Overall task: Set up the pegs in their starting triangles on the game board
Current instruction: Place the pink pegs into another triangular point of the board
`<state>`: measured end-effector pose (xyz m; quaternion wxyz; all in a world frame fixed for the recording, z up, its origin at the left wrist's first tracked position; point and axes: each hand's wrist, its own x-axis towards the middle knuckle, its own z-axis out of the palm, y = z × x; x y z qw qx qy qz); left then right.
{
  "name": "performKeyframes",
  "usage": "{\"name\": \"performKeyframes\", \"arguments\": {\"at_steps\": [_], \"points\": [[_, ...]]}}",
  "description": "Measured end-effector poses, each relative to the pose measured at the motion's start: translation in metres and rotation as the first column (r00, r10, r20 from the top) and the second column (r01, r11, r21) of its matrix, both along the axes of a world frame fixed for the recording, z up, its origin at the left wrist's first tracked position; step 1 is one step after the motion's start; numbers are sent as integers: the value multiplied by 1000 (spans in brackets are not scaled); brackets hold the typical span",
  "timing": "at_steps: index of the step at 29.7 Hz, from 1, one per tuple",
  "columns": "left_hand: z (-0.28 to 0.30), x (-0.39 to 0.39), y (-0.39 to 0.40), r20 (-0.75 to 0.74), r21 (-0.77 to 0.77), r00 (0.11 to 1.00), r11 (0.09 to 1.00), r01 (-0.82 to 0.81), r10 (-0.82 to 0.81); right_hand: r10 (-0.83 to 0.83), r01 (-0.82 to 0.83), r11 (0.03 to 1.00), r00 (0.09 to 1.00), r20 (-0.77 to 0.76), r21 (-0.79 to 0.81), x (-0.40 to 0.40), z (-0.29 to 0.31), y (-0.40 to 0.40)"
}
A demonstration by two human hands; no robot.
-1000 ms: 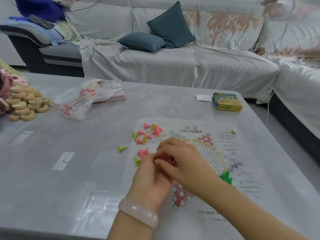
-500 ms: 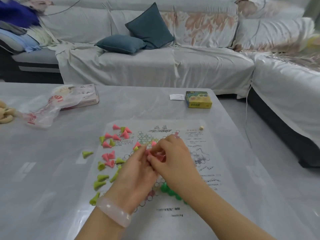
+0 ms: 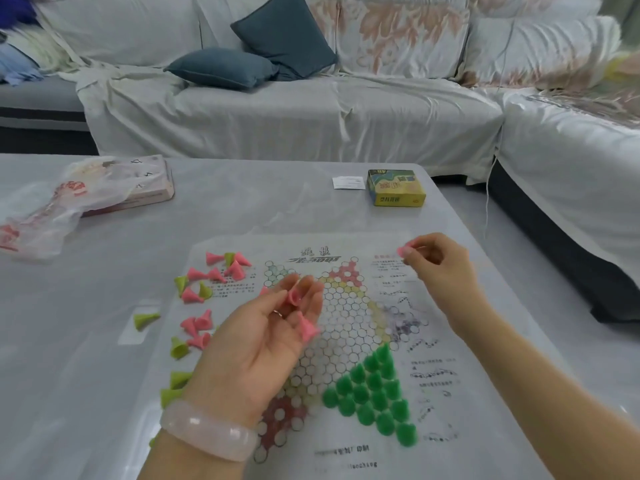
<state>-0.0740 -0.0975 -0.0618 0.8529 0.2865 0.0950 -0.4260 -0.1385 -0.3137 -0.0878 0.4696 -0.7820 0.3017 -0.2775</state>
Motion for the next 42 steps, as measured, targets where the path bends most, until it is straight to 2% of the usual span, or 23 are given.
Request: {"name": "performKeyframes", "arguments": {"at_steps": [3, 11, 27, 31, 32, 34, 35, 36, 38, 39, 40, 42], "points": [[0, 10, 1, 12, -15, 997, 997, -74, 74, 98, -115, 982, 989, -115, -151, 33, -15, -3], [-10, 14, -2, -90, 64, 984, 986, -151, 157, 80, -173, 925, 959, -270, -339, 66, -30, -3], [-5, 16, 5, -136, 49, 973, 982, -180, 185, 99, -204, 901, 956, -277, -384, 64, -34, -3], [-1, 19, 9, -166, 21, 960, 974, -227, 227, 132, -198, 942, 961, -243, -272, 54, -24, 1], [0, 20, 10, -177, 13, 954, 969, -246, 244, 132, -198, 936, 964, -233, -292, 48, -18, 5], [2, 21, 12, -182, 10, 946, 962, -272, 269, 201, -281, 878, 951, -236, -387, 34, 1, 21], [2, 20, 12, -177, 14, 945, 961, -275, 273, 293, -387, 826, 916, -275, -410, 25, 14, 34], [2, 20, 13, -172, 19, 946, 961, -275, 274, 405, -532, 746, 840, -360, -400, 16, 28, 51], [2, 20, 14, -172, 20, 946, 962, -273, 273, 528, -794, 506, 594, -606, -337, 0, 45, 84], [1, 19, 14, -178, 14, 946, 962, -274, 272, 524, -862, 385, 499, -691, -330, -5, 47, 96], [2, 19, 14, -186, 6, 944, 961, -276, 272, 502, -890, 300, 454, -736, -345, -9, 46, 105], [3, 17, 15, -204, -9, 941, 960, -278, 271, 460, -893, 234, 450, -765, -384, -9, 38, 117]]}}
